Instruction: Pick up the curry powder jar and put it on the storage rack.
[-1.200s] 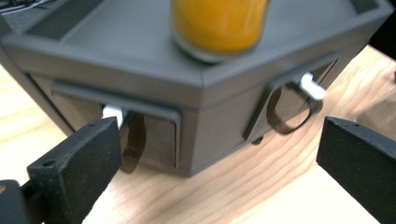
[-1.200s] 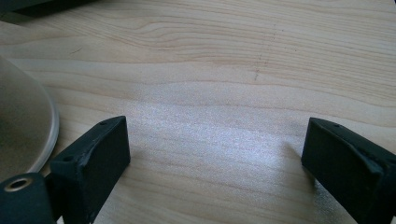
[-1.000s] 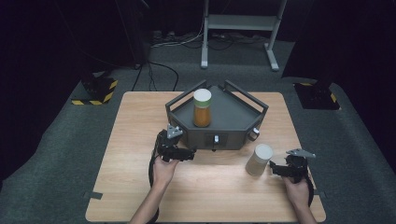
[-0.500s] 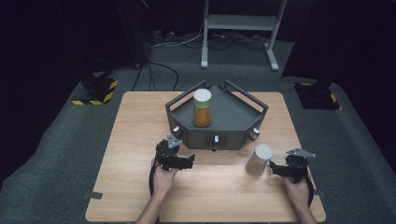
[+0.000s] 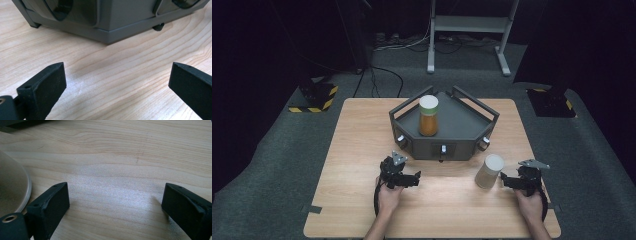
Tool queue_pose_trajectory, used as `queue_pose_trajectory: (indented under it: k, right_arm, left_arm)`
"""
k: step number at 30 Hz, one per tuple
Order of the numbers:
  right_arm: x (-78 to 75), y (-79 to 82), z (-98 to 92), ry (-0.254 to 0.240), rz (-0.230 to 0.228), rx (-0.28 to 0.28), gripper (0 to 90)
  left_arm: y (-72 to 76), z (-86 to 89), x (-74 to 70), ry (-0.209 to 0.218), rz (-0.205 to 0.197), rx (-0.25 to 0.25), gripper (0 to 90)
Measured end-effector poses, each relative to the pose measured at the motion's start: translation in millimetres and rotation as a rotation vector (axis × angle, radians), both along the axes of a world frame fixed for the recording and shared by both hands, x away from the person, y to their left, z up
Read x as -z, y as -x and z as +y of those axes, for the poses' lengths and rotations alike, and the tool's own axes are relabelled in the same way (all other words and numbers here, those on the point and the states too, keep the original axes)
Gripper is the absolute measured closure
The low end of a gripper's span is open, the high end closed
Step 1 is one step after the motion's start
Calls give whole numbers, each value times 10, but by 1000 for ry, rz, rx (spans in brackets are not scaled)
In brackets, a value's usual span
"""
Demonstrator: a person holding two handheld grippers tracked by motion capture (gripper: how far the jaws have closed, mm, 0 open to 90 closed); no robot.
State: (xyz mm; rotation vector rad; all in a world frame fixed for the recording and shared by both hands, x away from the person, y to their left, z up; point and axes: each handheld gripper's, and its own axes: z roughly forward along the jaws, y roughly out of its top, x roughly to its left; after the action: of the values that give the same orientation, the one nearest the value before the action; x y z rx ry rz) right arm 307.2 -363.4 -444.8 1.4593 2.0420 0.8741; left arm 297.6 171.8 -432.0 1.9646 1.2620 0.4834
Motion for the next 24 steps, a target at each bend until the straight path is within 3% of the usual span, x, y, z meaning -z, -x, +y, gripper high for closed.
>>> queue_pose_trajectory:
  k: [14, 24]
  right_arm:
    - [0, 1, 1, 0, 0, 1, 71]
    - [0, 2, 3, 0, 0, 1, 72]
  left_arm:
    - [1, -57, 174, -20, 9, -28, 18]
    - [-11, -86, 182, -47, 17, -28, 18]
